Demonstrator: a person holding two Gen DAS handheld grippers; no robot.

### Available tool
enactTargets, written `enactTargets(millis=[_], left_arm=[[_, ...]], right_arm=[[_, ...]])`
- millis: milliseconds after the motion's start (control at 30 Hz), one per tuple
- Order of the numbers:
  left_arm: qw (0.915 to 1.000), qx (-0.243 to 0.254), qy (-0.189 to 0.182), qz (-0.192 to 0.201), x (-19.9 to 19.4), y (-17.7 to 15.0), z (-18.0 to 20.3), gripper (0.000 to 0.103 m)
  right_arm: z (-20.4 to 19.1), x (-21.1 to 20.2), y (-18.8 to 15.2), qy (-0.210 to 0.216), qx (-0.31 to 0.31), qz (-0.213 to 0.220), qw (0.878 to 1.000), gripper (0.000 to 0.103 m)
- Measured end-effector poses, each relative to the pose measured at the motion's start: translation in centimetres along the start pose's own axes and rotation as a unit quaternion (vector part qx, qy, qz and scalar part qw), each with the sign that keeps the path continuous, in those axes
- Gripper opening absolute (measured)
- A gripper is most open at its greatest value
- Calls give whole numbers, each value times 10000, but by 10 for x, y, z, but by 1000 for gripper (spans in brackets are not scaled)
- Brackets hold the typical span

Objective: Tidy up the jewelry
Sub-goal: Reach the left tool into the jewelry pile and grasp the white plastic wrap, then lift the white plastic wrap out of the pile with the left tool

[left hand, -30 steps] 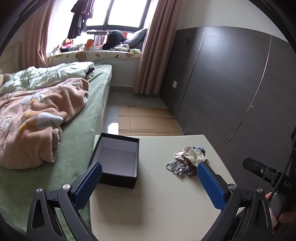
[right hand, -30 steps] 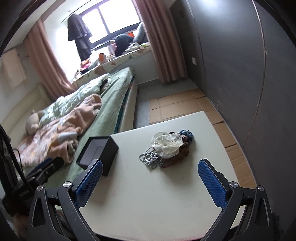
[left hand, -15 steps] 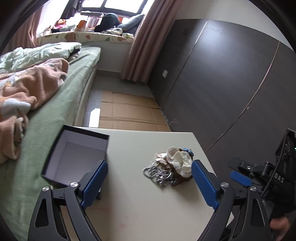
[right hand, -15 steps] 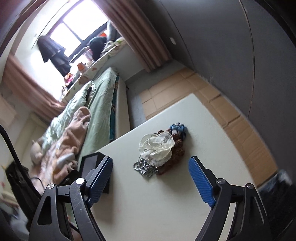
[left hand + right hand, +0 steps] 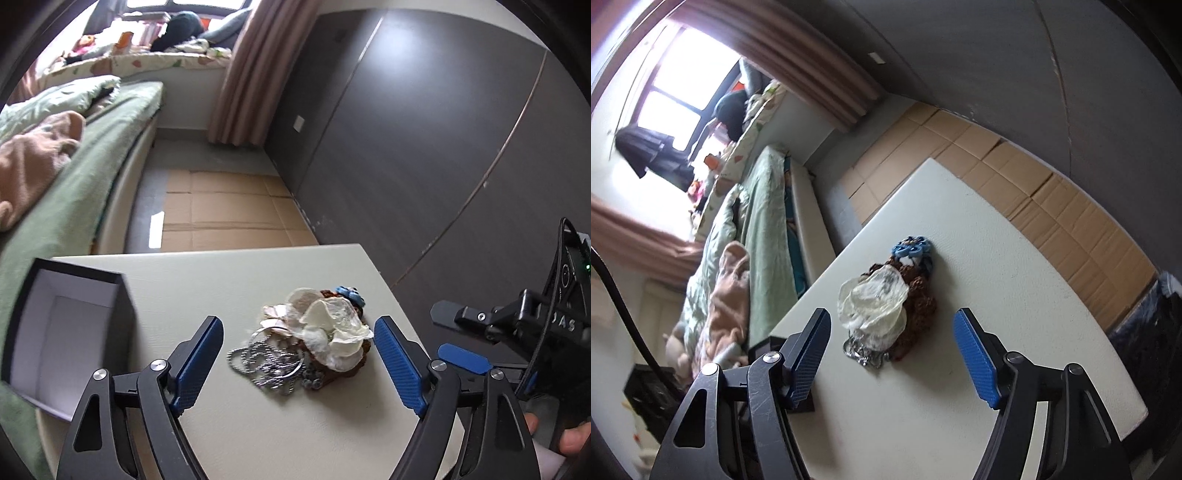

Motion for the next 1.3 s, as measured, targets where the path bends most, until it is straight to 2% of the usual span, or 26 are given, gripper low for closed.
enactTargets(millis=[200,333,433,500,600,667,767,967,1300], left_arm=[[9990,328,-72,-282,32,-2,18,84],[9984,407,-180,-335,47,-3,27,84],[9980,464,-71,-433,59,-8,26,84],[9976,494,-37,-486,67,-10,25,77],[9969,514,179,-566,75,-11,20,55],[9969,464,349,-536,75,-9,14,26],[9980,203,300,-510,71,-4,5,9],[9995,63,195,-226,48,9,-4,2],[10000,-81,-36,-2,18,23,-13,1]], right_arm=[[25,1,16,-292,584,114,9978,71],[36,-3,27,-252,875,219,9956,71],[43,-5,36,-297,1015,282,9940,71],[45,-2,39,-320,1071,244,9934,71],[40,8,39,-236,1000,40,9947,71],[37,13,37,-184,964,-69,9951,71],[34,17,33,-84,932,-183,9954,71],[33,19,30,3,925,-211,9955,71],[14,40,16,183,670,-462,9965,71]])
Point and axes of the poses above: each gripper's, at about its wrist camera, not at the fingertips, and x roughly the way its jaws point, z to its right, y to its top, the point moved 8 cm from there along x, roughly the way its jaws point
